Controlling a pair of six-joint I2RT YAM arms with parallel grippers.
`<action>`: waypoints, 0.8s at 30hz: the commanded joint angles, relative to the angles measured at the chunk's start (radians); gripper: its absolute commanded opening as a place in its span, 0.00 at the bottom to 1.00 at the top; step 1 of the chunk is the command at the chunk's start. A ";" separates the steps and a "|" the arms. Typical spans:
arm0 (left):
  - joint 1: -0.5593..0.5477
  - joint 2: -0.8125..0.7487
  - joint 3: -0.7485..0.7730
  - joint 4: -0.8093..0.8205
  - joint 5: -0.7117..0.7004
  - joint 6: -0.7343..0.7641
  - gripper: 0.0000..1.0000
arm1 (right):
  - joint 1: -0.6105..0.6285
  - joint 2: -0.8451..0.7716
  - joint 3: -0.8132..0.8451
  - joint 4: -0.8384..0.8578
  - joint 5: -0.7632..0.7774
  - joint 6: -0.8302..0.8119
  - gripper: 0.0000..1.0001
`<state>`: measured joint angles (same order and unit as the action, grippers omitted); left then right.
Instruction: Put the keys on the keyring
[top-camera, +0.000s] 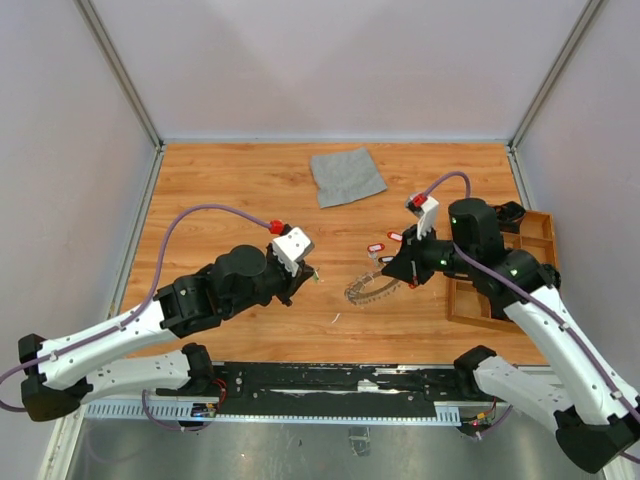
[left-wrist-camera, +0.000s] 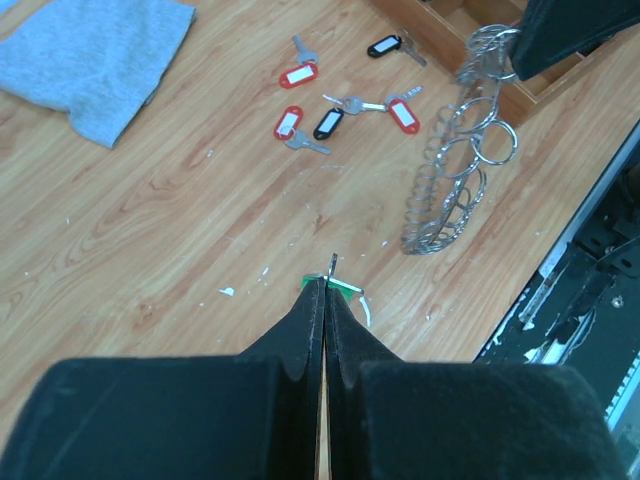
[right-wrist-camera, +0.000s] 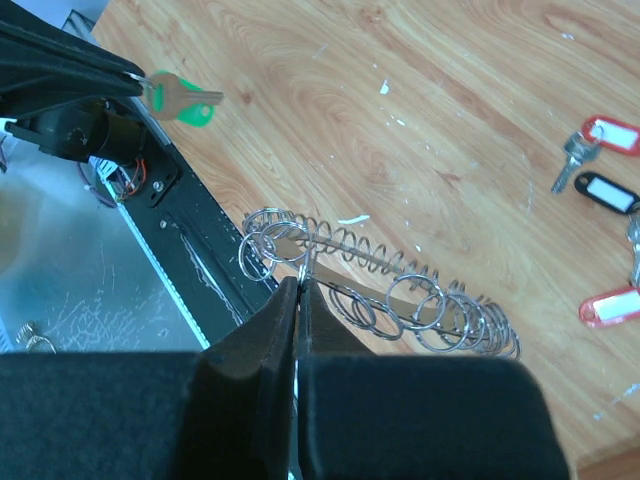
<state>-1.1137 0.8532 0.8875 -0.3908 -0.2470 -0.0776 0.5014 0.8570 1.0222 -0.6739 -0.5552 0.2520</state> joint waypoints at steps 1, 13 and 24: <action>0.030 -0.002 0.043 0.064 0.046 0.058 0.00 | 0.053 0.071 0.111 0.064 -0.032 -0.109 0.01; 0.069 -0.059 0.122 0.158 0.201 0.242 0.01 | 0.362 0.188 0.287 0.081 0.016 -0.473 0.01; 0.069 -0.016 0.324 0.059 0.334 0.382 0.01 | 0.382 0.144 0.351 0.150 -0.175 -0.579 0.01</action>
<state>-1.0485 0.8101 1.1263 -0.2977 0.0013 0.2276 0.8680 1.0122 1.2942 -0.5900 -0.6140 -0.2668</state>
